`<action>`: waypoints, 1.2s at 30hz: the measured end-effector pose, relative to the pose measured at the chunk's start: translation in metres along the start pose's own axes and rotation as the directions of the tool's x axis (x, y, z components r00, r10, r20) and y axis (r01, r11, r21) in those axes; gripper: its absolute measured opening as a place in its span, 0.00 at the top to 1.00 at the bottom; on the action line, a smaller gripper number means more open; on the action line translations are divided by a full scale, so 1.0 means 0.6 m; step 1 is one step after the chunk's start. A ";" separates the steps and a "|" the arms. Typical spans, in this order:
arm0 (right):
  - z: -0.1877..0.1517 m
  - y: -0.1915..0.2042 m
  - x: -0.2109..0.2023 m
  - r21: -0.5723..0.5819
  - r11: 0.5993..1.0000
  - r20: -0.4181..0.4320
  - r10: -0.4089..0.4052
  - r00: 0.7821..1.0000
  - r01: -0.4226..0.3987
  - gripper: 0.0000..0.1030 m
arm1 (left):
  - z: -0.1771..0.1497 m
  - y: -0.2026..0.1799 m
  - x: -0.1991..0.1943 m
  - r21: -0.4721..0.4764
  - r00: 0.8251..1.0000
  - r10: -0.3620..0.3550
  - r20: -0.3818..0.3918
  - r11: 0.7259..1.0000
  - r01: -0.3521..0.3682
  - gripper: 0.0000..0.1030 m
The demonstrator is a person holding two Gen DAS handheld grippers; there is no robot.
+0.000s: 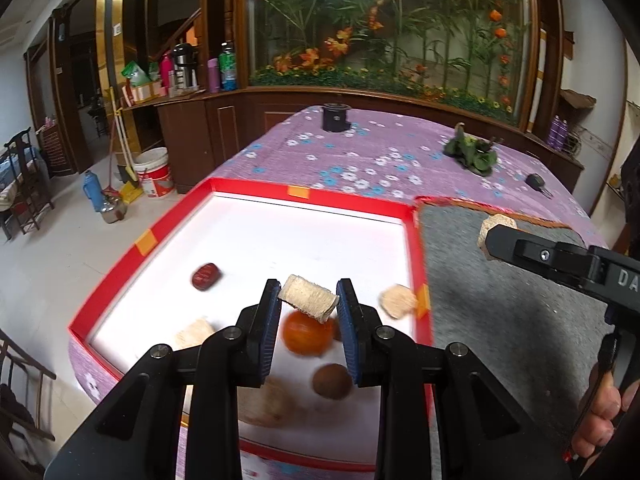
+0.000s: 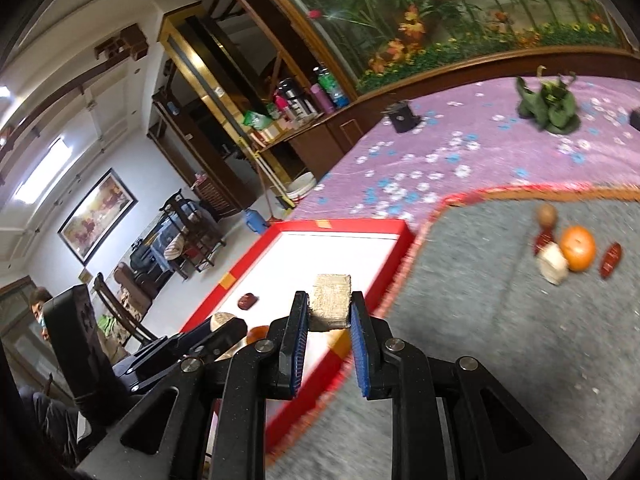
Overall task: Organize fruits
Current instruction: 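Carry both beige cubes into the white tray and open both tools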
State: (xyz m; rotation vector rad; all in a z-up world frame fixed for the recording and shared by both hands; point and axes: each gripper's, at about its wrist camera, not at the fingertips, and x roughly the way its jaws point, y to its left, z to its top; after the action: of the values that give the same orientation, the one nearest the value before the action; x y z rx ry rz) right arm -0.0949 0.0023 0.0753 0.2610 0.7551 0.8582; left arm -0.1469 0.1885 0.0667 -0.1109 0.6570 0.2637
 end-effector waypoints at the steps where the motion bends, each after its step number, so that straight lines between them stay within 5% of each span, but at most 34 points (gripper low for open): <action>1: 0.001 0.007 0.005 -0.007 1.000 -0.003 0.004 1.000 -0.004 0.81 | 0.002 0.004 0.003 -0.002 1.000 0.005 0.000 1.000 -0.005 0.75; 31: -0.021 0.099 0.177 -0.156 0.988 -0.175 -0.041 0.984 0.013 0.77 | -0.005 0.076 0.096 -0.051 0.986 0.126 -0.111 0.990 -0.132 0.75; 34: -0.022 0.097 0.177 -0.159 0.987 -0.174 -0.050 0.983 0.022 0.73 | -0.006 0.079 0.100 -0.049 0.983 0.135 -0.126 0.989 -0.142 0.63; 36: -0.020 0.097 0.173 -0.160 0.987 -0.167 -0.050 0.985 0.023 0.64 | -0.005 0.079 0.097 -0.053 0.983 0.139 -0.122 0.988 -0.146 0.46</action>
State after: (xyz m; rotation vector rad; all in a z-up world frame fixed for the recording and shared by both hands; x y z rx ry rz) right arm -0.0941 0.1179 0.0439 0.0330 0.8440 0.9077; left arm -0.1175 0.2453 0.0274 -0.1393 0.7761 0.4179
